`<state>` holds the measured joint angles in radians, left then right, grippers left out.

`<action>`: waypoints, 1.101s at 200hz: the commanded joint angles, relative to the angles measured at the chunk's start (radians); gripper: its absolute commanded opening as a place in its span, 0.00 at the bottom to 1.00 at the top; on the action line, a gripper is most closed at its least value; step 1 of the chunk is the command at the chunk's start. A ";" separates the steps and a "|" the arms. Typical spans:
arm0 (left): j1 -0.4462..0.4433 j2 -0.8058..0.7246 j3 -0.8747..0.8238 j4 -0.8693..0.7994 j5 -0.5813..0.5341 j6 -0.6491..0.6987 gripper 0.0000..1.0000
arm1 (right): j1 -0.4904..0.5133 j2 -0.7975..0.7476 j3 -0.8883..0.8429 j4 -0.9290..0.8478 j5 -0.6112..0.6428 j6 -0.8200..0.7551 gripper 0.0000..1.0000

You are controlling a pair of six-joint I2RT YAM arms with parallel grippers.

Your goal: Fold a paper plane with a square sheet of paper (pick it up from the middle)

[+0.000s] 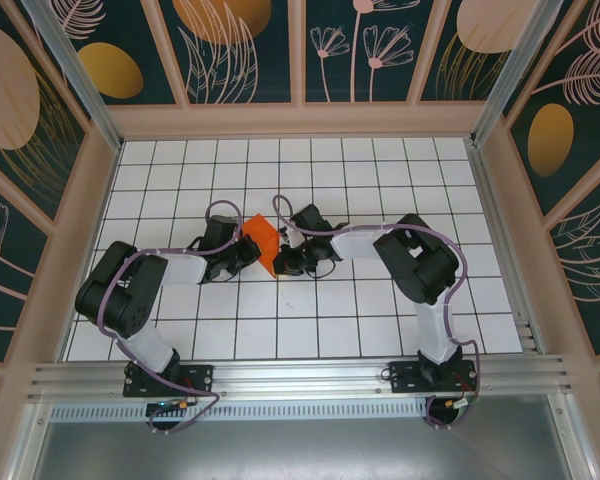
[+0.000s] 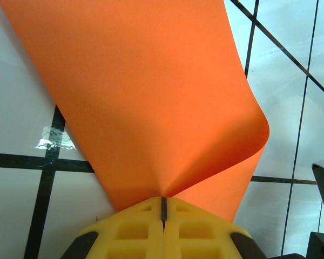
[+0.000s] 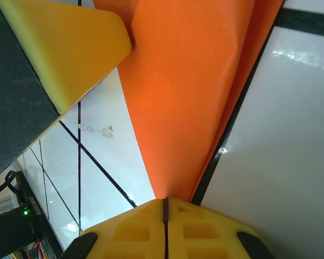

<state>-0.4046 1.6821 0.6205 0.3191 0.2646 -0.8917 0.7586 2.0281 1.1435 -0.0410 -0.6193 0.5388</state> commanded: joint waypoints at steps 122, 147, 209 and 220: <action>0.006 0.022 -0.025 -0.034 -0.046 0.022 0.03 | 0.042 -0.008 -0.003 -0.105 0.068 -0.059 0.09; 0.006 0.022 -0.026 -0.034 -0.048 0.021 0.03 | 0.042 -0.050 0.020 -0.077 0.055 -0.047 0.09; 0.006 0.020 -0.024 -0.035 -0.048 0.021 0.03 | 0.062 -0.019 0.039 -0.063 0.038 -0.040 0.09; 0.006 0.021 -0.024 -0.035 -0.047 0.021 0.03 | 0.062 -0.008 0.035 -0.060 0.040 -0.038 0.09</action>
<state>-0.4046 1.6821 0.6205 0.3199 0.2615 -0.8917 0.8097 2.0113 1.1629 -0.0803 -0.5907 0.5030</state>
